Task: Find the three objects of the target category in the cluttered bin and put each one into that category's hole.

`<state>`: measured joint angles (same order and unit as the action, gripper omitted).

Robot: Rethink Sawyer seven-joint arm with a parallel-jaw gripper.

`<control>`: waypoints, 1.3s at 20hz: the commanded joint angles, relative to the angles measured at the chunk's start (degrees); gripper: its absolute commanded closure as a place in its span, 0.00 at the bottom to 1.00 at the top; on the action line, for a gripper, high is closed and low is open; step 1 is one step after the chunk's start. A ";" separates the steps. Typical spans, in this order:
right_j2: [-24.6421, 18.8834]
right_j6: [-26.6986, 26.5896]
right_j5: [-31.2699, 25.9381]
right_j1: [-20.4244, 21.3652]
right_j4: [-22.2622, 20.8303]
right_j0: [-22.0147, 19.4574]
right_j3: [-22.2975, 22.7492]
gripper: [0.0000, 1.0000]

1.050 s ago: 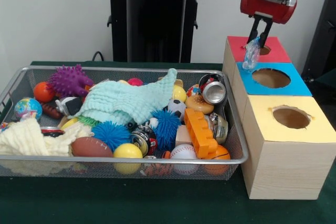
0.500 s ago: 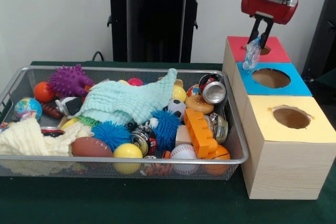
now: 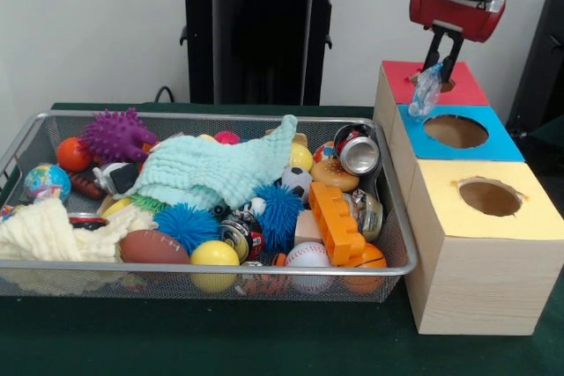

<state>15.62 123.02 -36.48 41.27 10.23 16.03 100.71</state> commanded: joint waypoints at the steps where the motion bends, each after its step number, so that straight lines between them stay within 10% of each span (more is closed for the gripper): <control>1: -5.71 15.56 4.81 -8.30 6.33 -0.46 -3.33 1.00; 17: -1.74 15.61 -2.35 -11.92 7.72 2.22 -12.81 1.00; 26: -5.44 11.72 -0.23 -12.29 10.41 0.06 -10.30 1.00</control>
<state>17.21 123.03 -38.49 34.51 16.64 18.86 91.25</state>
